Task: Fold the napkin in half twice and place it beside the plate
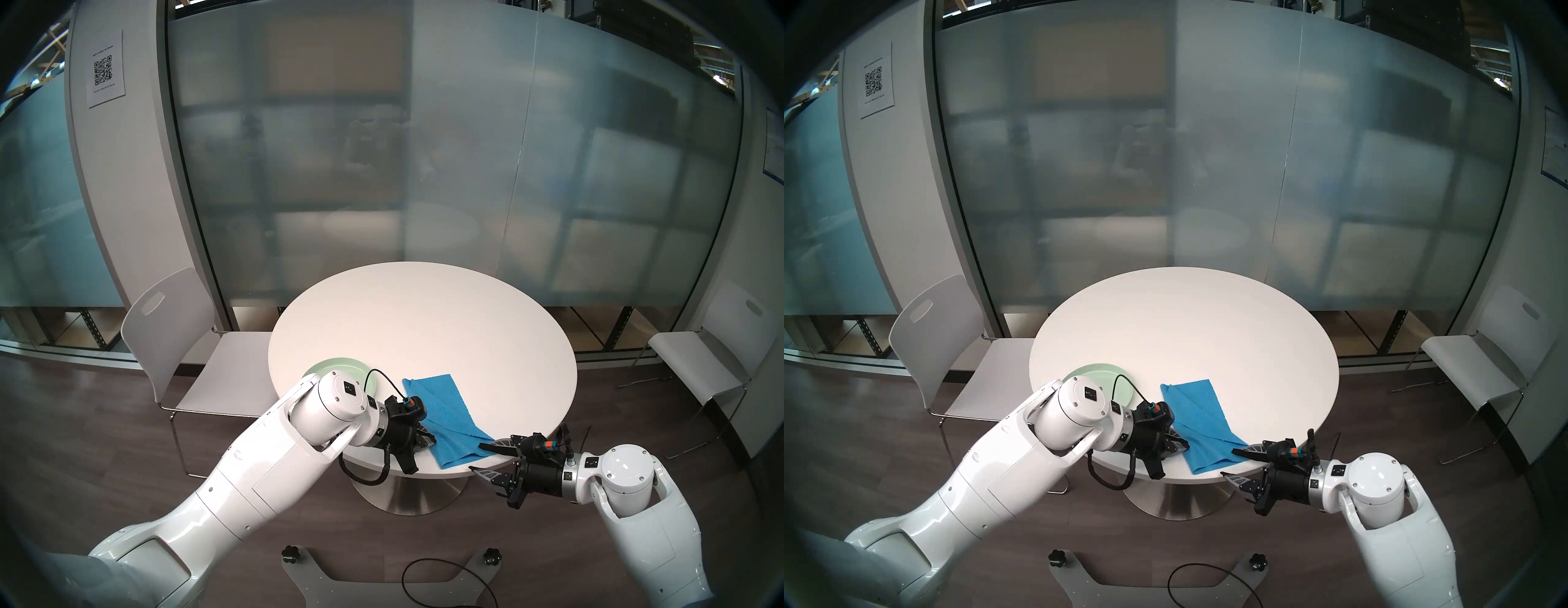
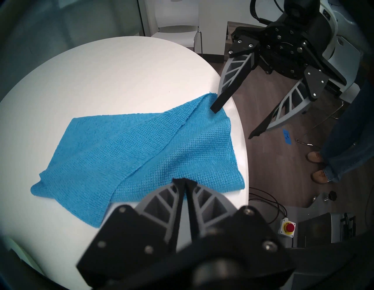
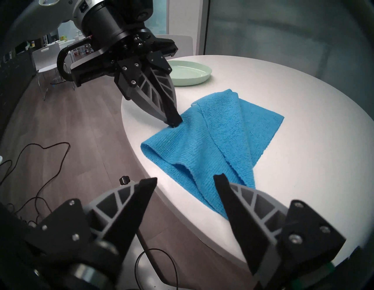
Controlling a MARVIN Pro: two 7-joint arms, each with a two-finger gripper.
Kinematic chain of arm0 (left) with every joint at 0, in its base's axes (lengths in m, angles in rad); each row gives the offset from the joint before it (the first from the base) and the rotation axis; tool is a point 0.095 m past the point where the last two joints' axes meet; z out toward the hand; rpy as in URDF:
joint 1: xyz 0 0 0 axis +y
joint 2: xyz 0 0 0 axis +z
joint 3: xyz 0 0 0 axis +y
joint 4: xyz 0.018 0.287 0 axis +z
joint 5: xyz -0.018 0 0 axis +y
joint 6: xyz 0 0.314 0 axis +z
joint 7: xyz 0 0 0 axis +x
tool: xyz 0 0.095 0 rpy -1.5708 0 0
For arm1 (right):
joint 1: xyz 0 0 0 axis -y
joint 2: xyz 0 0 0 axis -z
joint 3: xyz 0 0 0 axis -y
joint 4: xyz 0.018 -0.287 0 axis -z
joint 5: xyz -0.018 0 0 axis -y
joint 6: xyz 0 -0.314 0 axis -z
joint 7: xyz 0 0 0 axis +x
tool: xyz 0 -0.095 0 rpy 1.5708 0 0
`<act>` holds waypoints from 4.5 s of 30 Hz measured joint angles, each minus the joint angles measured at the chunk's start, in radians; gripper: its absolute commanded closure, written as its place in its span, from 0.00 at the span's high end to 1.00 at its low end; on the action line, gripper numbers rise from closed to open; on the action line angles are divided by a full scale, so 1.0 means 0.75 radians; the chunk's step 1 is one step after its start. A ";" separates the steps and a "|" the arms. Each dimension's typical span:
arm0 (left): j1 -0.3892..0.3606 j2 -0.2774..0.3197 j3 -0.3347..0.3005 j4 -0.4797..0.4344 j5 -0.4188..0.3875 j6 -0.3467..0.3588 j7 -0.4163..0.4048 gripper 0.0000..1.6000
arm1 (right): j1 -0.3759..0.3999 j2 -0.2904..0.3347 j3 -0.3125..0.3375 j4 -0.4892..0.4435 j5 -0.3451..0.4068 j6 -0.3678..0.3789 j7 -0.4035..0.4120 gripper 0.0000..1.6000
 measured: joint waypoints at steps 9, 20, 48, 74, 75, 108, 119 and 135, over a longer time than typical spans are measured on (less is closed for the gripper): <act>0.002 0.006 0.000 -0.001 0.000 -0.002 -0.002 0.32 | 0.029 -0.004 -0.026 0.024 0.003 0.001 0.026 0.59; 0.000 0.008 0.000 0.005 0.000 -0.009 -0.014 0.32 | 0.076 0.000 -0.052 0.069 -0.003 0.008 0.057 0.76; -0.008 0.004 -0.005 0.026 -0.001 -0.013 -0.007 0.33 | 0.169 0.045 -0.101 0.141 -0.033 0.049 0.106 0.67; -0.008 0.008 -0.009 0.006 -0.007 -0.010 -0.001 0.37 | 0.157 0.074 -0.109 0.097 -0.101 0.042 0.112 0.22; -0.006 0.008 -0.011 0.004 -0.007 -0.009 0.001 0.37 | 0.154 0.074 -0.107 0.095 -0.102 0.042 0.111 0.19; 0.018 0.018 -0.115 -0.010 -0.072 0.047 0.055 0.41 | 0.128 0.054 -0.040 0.073 0.005 0.157 0.199 0.00; 0.063 0.017 -0.160 0.011 -0.099 0.065 0.097 0.41 | 0.171 0.013 0.004 0.030 0.142 0.332 0.295 0.00; 0.103 0.053 -0.236 0.043 -0.124 0.068 0.141 0.41 | 0.289 -0.039 0.100 0.003 0.317 0.627 0.381 0.00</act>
